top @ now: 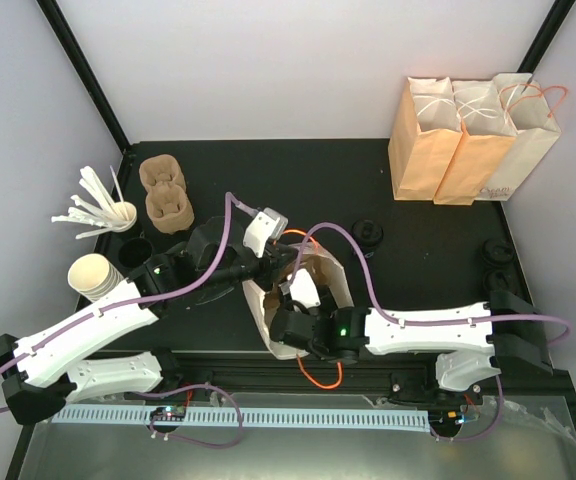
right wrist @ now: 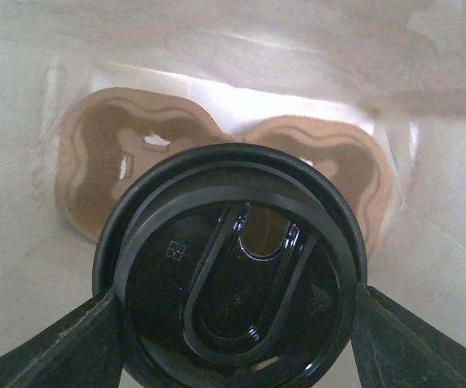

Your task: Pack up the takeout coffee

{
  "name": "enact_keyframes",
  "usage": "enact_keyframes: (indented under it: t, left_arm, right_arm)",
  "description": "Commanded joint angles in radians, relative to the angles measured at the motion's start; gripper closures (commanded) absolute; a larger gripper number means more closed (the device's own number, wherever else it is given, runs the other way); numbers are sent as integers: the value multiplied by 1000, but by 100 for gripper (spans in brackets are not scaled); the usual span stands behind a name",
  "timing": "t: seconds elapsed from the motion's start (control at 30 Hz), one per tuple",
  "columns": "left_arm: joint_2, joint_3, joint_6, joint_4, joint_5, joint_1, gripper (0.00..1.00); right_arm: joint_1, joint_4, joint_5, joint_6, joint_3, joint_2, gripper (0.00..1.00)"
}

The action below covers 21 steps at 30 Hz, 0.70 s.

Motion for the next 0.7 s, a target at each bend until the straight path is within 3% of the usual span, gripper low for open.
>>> enact_keyframes:
  t: [0.0, 0.33, 0.67]
  left_arm:
    - [-23, 10, -19, 49, 63, -6, 98]
    - [-40, -46, 3, 69, 217, -14, 98]
    - [-48, -45, -9, 49, 217, -14, 98]
  right_arm:
    - [-33, 29, -25, 69, -36, -14, 64]
    - [-33, -72, 237, 188, -87, -83, 64]
    - [-35, 264, 314, -71, -212, -160, 64]
